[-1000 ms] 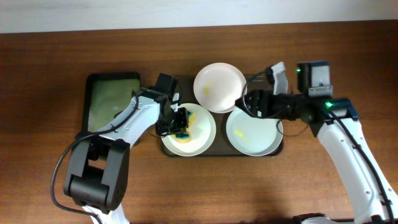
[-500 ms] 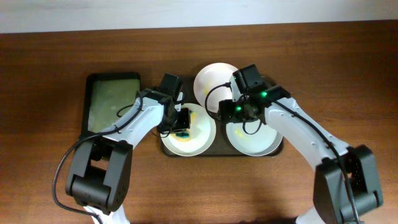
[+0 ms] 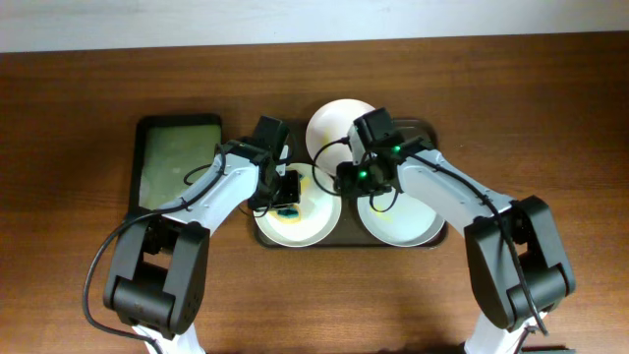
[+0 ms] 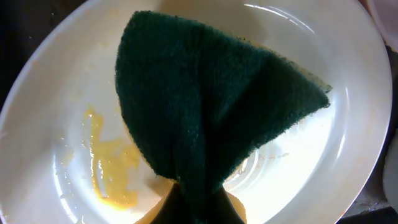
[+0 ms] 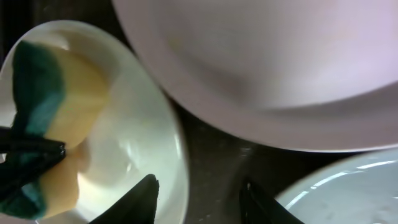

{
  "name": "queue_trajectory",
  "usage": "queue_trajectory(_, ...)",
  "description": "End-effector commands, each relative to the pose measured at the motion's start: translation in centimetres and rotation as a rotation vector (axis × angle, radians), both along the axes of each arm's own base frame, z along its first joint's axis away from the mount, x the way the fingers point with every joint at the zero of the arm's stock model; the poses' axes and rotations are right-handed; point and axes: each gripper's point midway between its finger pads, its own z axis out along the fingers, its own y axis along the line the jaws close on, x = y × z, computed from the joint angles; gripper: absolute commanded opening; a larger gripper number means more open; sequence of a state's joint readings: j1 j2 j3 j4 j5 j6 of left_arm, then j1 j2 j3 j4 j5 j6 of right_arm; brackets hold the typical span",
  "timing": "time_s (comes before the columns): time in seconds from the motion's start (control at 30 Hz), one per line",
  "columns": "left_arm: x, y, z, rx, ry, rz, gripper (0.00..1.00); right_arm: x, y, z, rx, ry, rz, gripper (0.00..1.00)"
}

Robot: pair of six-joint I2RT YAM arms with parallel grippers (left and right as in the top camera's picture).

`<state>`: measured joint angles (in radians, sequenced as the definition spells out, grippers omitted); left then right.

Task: Clean dirty plates on tray and stack at the side
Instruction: 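Reach the right gripper to the plate rim and grip it, then scrub the plate with the sponge while the right gripper holds it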

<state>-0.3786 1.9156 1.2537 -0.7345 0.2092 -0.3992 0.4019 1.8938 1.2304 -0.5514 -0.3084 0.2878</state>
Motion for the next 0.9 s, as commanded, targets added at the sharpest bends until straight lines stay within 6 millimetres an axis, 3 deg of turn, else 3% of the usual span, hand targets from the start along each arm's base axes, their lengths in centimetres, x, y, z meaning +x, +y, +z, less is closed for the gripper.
queue_trajectory(0.0,0.5,0.1,0.1,-0.002,-0.008,0.018,0.0,-0.9,1.6,-1.7,-0.042,0.015,0.048,0.45)
queue_trajectory(0.13,0.1,-0.4,0.0,-0.001,-0.004,0.008,0.03,-1.1,1.4,-2.8,-0.066,0.033,0.044,0.45)
queue_trajectory(0.2,-0.1,-0.6,-0.1,0.0,-0.003,0.0,0.43,-0.8,0.9,-2.9,-0.097,0.018,0.033,0.44)
queue_trajectory(0.23,-0.1,-0.6,-0.1,0.002,-0.003,0.0,0.44,-0.8,0.9,-2.9,-0.097,0.019,0.033,0.44)
queue_trajectory(0.33,-0.1,-0.6,-0.1,0.003,-0.005,0.001,0.51,-0.8,0.9,-2.9,-0.097,0.019,0.033,0.15)
queue_trajectory(0.37,-0.1,-0.6,-0.1,0.003,-0.006,-0.006,0.54,-0.8,0.9,-2.9,-0.097,0.019,0.033,0.1)
queue_trajectory(0.43,0.0,-0.6,-0.1,0.005,-0.011,-0.022,0.56,-0.8,0.9,-2.9,-0.097,0.019,0.033,0.1)
queue_trajectory(0.47,0.0,-0.6,0.0,0.005,-0.012,-0.025,0.53,-0.8,0.9,-2.9,-0.097,0.019,0.033,0.1)
queue_trajectory(0.53,-0.1,-0.6,0.0,0.005,-0.011,-0.025,0.29,-0.8,0.9,-2.9,-0.097,0.019,0.033,0.1)
queue_trajectory(0.57,-0.1,-0.7,0.0,0.001,-0.009,-0.027,0.01,-0.8,0.9,-2.9,-0.097,0.019,0.033,0.1)
queue_trajectory(0.73,-1.1,-2.5,0.5,-0.104,0.037,-0.05,0.0,-0.8,0.9,-2.9,-0.097,0.018,0.033,0.11)
queue_trajectory(0.87,-2.0,-0.4,-0.8,0.004,0.064,0.002,0.0,-0.6,1.0,-2.9,-0.094,0.014,0.033,0.09)
